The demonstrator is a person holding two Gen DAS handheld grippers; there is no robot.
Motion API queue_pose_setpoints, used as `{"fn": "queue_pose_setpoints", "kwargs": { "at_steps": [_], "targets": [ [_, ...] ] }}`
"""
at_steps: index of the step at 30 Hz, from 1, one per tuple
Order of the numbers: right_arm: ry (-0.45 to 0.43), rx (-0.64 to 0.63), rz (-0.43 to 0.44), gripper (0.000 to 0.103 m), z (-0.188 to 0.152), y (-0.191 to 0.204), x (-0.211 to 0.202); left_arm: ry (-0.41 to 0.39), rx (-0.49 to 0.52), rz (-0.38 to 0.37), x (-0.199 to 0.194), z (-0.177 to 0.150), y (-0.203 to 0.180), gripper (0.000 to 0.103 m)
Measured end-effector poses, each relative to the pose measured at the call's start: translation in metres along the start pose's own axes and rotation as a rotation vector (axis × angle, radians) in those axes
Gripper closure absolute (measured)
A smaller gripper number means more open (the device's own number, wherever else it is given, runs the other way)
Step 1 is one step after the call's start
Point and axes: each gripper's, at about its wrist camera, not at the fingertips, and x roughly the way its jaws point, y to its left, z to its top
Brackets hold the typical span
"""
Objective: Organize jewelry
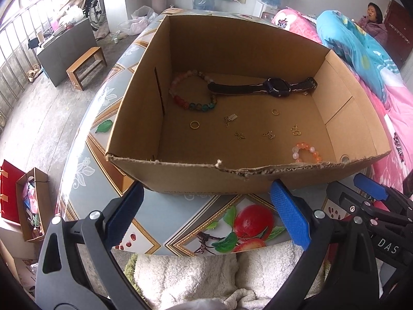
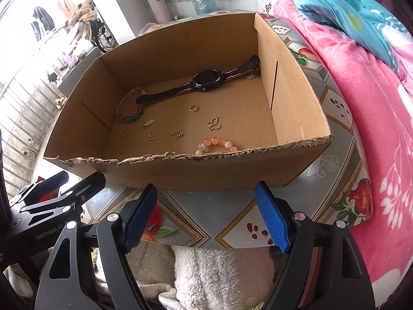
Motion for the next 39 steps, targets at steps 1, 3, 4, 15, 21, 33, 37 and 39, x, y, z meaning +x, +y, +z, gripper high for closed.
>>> {"fn": "queue_pose_setpoints", "kwargs": {
  "at_steps": [1, 3, 4, 15, 21, 33, 37, 39],
  "targets": [
    [0.004, 0.001, 0.002, 0.027, -0.0001, -0.0002, 0.0007, 0.0, -0.002, 0.002, -0.0002, -0.0003, 0.0002, 0.008],
    [0.01, 0.004, 0.003, 0.027, 0.0005, -0.0006, 0.0022, 0.002, -0.006, -0.001, -0.0007, -0.0003, 0.001, 0.008],
    [0.01, 0.006, 0.003, 0.027, 0.0011, -0.0005, 0.0025, 0.002, -0.008, -0.001, -0.0015, -0.0005, 0.0018, 0.008],
    [0.022, -0.006, -0.013, 0.027, 0.0016, 0.0042, 0.0058, 0.009, -0.018, -0.007, -0.0051, -0.002, 0.0078, 0.008],
    [0.025, -0.013, -0.022, 0.027, 0.0013, 0.0066, 0.0063, 0.013, -0.021, -0.011, -0.0055, -0.0021, 0.0092, 0.008],
    [0.029, -0.018, -0.027, 0.027, 0.0005, 0.0077, 0.0071, 0.02, -0.022, -0.013, -0.0037, -0.0031, 0.0077, 0.008],
    [0.031, -0.022, -0.026, 0.027, 0.0, 0.0081, 0.0077, 0.02, -0.022, -0.012, -0.003, -0.0034, 0.0074, 0.008],
    [0.032, -0.022, -0.026, 0.027, 0.0, 0.0082, 0.0077, 0.02, -0.023, -0.011, -0.0029, -0.0036, 0.0075, 0.008]
  ]
}}
